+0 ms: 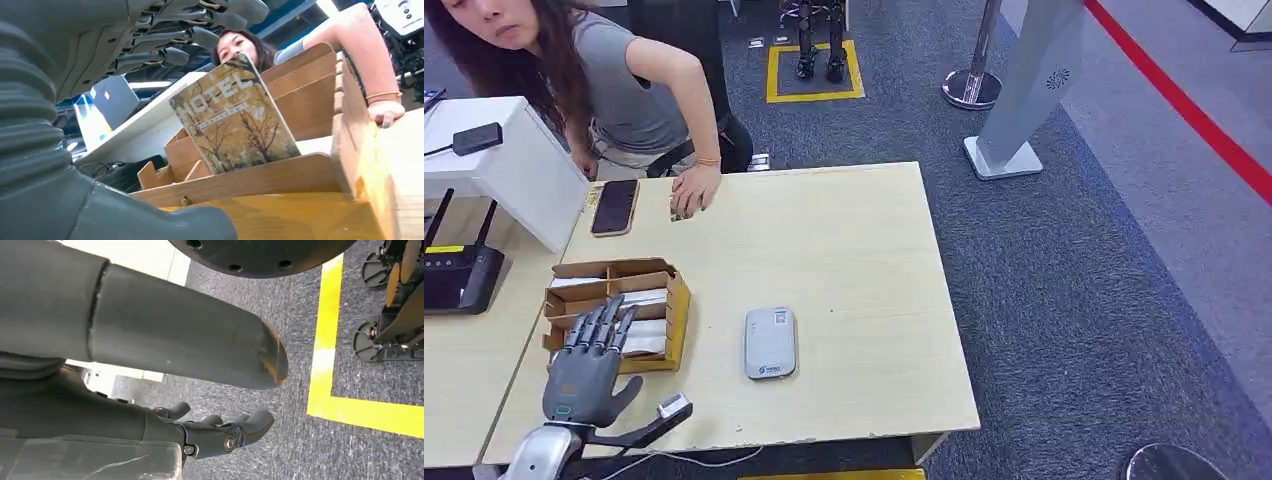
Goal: Pass the card to the sensor for recognition and then transmit it.
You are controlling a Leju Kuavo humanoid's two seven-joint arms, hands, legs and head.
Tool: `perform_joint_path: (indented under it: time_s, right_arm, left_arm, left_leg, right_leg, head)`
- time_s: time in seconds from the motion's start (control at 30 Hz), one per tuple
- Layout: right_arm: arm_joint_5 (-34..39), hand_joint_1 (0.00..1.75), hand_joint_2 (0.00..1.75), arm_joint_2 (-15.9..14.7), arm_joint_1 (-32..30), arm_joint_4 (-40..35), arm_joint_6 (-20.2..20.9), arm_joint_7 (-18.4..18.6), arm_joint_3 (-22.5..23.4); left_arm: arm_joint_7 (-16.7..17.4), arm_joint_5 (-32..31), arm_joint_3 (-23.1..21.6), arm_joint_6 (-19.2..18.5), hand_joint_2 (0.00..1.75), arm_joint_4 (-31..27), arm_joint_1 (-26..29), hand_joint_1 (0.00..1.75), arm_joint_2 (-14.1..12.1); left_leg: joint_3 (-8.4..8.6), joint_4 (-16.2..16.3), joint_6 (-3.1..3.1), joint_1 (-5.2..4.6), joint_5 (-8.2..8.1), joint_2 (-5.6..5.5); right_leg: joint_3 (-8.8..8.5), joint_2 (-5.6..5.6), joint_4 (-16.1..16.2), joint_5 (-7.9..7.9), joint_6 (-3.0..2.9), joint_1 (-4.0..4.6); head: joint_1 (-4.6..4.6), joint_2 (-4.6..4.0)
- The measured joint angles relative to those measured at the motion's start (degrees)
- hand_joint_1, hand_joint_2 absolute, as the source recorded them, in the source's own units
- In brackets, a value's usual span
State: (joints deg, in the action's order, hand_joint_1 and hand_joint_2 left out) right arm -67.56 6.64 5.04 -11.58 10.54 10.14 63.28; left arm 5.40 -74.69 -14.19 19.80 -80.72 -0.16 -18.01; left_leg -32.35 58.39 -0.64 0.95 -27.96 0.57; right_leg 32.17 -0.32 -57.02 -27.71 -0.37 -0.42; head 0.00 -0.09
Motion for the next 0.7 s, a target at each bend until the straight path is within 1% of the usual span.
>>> perform_joint_path:
  time_s: [0.7]
  right_arm:
    - [-0.83,0.00,0.00,0.00,-0.01,0.02,-0.09,0.13,-0.50]
  left_arm:
    - [0.00,0.70,-0.96,-0.31,1.75,0.09,-0.09,1.75,0.20]
  left_leg:
    - [0.00,0.00,0.00,0.00,0.00,0.00]
  right_leg:
    - [0.00,0.00,0.00,0.00,0.00,0.00]
  head:
    - [0.00,0.00]
